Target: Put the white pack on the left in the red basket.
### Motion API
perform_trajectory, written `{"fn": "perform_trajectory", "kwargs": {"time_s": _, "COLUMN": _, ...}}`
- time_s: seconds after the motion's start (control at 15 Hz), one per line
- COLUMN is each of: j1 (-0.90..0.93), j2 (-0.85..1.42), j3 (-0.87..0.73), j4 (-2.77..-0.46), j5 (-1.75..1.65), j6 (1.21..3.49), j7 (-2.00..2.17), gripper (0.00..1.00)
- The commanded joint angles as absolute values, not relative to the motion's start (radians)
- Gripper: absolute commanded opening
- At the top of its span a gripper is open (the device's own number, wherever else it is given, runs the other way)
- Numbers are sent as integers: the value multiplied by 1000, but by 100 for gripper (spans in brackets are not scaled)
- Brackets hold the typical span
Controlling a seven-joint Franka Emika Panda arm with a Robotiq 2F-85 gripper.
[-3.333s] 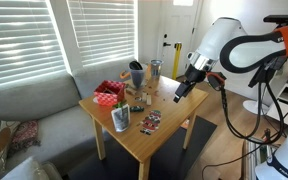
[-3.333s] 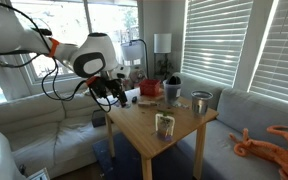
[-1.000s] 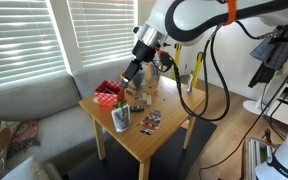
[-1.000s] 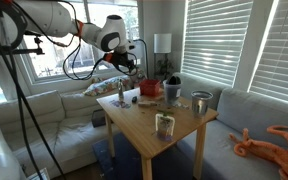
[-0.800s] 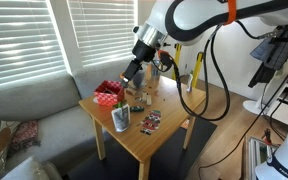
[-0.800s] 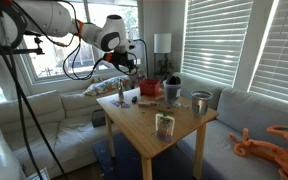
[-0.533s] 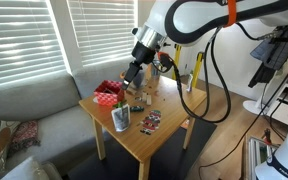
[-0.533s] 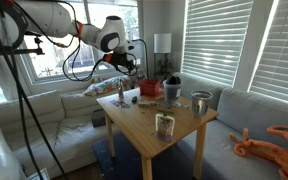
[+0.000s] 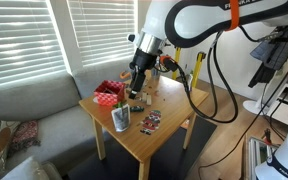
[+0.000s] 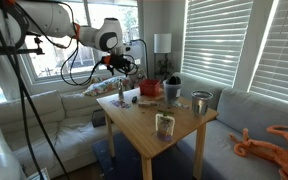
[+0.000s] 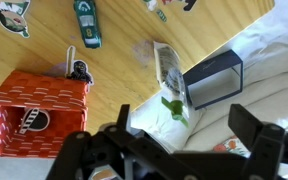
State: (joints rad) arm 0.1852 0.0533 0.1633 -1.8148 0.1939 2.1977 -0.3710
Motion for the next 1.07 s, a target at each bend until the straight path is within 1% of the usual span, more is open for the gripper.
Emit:
{"fn": "perform_trajectory", "kwargs": {"time_s": 0.0, "j1": 180, "j2": 80, "j3": 179, "j4": -1753, "j5": 180, "j6": 2110, "j7": -472, "gripper": 100}}
{"fn": "perform_trajectory", "kwargs": {"time_s": 0.2, "j1": 179, "j2": 96, "j3": 181, "j4": -1731, "j5": 146, "j6": 2046, "j7": -549, "gripper": 100}}
{"fn": "perform_trajectory", "kwargs": {"time_s": 0.6, "j1": 177, "j2": 166, "j3": 189, "j4": -1722, "j5": 112, "j6": 2204, "j7": -671, "gripper": 100}}
{"fn": "perform_trajectory", "kwargs": {"time_s": 0.8, "j1": 173, "j2": 222, "j3": 206, "j4": -1675, "j5": 142, "j6": 2182, "j7": -731, "gripper": 99}}
{"fn": "perform_trajectory", "kwargs": {"time_s": 0.93, "j1": 170, "j2": 252, "j3": 217, "j4": -1645, "j5": 150, "j6": 2146, "j7": -748, "gripper": 74}}
{"fn": "perform_trajectory", "kwargs": {"time_s": 1.0, "j1": 169, "j2": 263, "j3": 223, "j4": -1634, "j5": 151, "j6": 2139, "j7": -758, "gripper": 71}}
